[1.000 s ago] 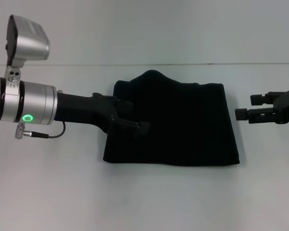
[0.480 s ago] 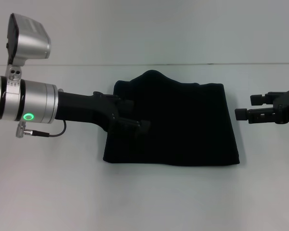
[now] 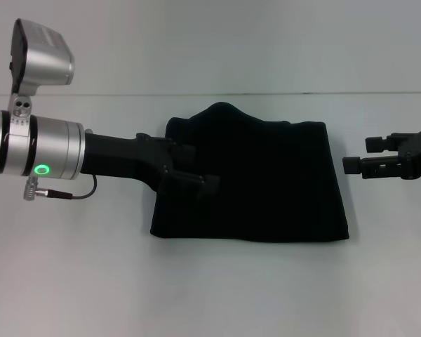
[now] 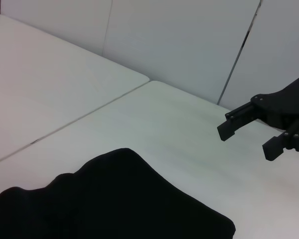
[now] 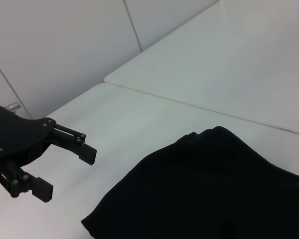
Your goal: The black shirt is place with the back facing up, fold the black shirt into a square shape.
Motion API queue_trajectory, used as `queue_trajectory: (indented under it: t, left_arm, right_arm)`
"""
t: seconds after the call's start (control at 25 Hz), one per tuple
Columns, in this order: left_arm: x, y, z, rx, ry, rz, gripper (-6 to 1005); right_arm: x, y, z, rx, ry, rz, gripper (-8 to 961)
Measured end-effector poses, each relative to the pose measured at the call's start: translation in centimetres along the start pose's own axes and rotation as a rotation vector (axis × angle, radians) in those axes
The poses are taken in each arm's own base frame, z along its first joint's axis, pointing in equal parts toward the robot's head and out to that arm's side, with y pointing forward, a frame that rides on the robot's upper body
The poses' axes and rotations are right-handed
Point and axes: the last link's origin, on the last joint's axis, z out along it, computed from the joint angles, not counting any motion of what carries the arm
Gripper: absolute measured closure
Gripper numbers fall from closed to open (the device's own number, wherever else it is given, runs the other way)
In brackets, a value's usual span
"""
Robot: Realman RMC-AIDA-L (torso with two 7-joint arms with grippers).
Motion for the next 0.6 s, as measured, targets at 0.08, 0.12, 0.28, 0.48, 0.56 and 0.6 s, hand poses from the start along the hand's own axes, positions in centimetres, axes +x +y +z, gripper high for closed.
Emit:
queue_trajectory:
  t: [0.08,0.12,0.28,0.48,0.56,0.6]
  left_arm:
    - [0.01,-0.01,-0.01,0.0,0.001,0.001,116]
    - [0.01,-0.01,-0.01,0.0,0.001,0.002,116]
    - [0.09,-0.03,0.01,0.001,0.001,0.003,116]
    - [0.13,-0.14,-0.01,0.009,0.004,0.003,116]
    - [0.14,-0.19,-0.01,0.012,0.004,0.003,116]
    - [0.15,-0.32,-0.11,0.018,0.004,0.002,116]
  right_arm:
    - [0.1,-0.09,0.02,-0.002,0.0,0.007,50]
    - [0.12,-0.14,0.02,-0.003,0.0,0.009,50]
    - [0.07,-0.21,0.13,-0.009,0.002,0.013,50]
    - [-0.18,-0.24,0.2,-0.01,0.002,0.008,49]
    - [-0.42,-0.21,0.35,-0.012,0.0,0.003,49]
    - [-0.56,-0.17,0.52,-0.016,-0.001,0.0,49]
